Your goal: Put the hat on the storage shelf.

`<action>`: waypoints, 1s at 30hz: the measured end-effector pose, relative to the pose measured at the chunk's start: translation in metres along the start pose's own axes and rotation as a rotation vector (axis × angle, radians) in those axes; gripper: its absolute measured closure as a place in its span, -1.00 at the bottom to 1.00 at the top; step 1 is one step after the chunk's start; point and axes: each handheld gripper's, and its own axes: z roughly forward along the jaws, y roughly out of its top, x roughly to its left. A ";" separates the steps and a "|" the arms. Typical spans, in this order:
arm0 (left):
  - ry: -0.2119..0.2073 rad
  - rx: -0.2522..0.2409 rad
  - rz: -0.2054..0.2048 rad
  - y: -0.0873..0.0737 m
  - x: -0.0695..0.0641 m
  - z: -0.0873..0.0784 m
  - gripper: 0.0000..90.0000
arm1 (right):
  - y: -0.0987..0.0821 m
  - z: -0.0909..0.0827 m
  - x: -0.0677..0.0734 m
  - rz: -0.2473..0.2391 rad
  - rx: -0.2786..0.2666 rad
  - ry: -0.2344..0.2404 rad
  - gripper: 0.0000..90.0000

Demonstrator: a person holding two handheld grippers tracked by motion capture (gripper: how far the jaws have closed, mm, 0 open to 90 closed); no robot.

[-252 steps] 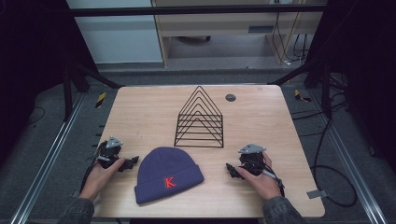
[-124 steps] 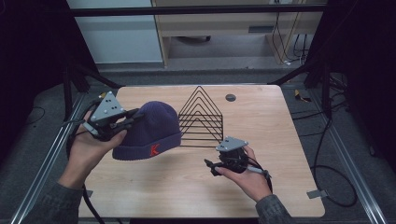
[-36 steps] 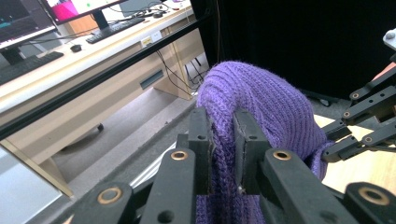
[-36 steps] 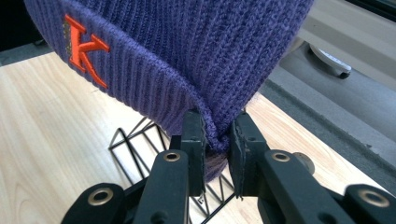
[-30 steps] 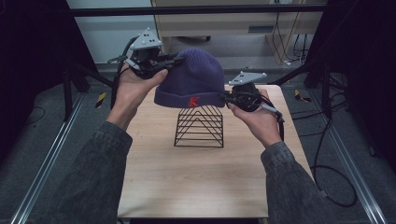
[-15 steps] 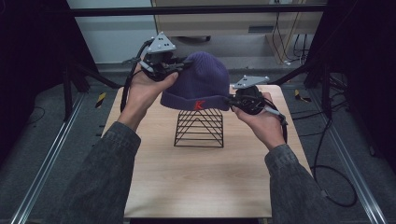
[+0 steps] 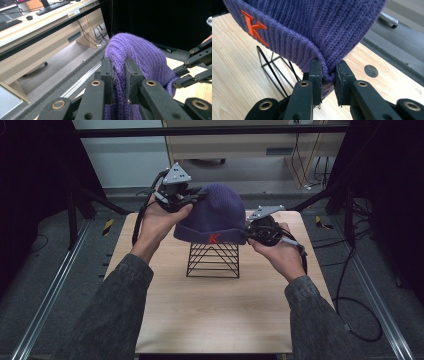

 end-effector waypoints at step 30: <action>-0.020 0.046 -0.006 -0.037 -0.005 0.019 0.75 | -0.028 0.019 0.007 0.001 0.077 0.018 0.70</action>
